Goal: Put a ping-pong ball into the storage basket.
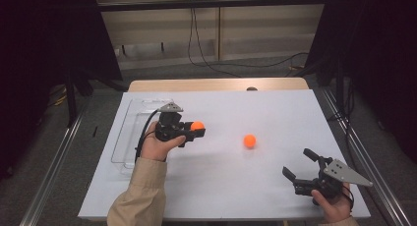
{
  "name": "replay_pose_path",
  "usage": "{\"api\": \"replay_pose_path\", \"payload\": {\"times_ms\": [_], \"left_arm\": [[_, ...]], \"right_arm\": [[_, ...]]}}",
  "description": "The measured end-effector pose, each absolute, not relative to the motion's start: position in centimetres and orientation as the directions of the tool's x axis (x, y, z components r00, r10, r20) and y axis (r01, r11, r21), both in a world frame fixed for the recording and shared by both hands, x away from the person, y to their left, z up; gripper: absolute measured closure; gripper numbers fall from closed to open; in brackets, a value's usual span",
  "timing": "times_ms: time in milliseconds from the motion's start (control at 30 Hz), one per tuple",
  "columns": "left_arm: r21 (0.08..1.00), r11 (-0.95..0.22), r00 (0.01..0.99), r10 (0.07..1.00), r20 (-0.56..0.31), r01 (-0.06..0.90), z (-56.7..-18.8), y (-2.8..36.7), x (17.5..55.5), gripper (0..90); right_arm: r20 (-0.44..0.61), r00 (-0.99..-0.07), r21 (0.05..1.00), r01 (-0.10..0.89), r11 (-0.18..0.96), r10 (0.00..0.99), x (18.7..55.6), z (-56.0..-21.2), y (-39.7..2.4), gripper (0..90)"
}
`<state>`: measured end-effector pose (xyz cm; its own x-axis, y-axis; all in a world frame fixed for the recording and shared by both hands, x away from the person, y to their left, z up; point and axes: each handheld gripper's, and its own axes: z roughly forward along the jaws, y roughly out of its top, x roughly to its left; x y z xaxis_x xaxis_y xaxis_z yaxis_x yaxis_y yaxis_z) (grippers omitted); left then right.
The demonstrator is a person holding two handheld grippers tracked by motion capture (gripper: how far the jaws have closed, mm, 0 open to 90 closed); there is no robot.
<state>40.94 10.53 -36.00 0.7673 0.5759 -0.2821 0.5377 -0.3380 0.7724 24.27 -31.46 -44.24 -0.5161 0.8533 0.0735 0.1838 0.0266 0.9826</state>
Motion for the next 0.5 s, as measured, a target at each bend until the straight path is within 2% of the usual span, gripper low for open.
{"api": "replay_pose_path", "payload": {"times_ms": [500], "left_arm": [[0.778,-0.322,0.759,0.586,-0.283,0.539,-35.84,11.13,41.06,51.0]], "right_arm": [[0.073,-0.517,0.982,0.185,0.028,0.853,24.28,-44.26,-31.47,1.9]]}}
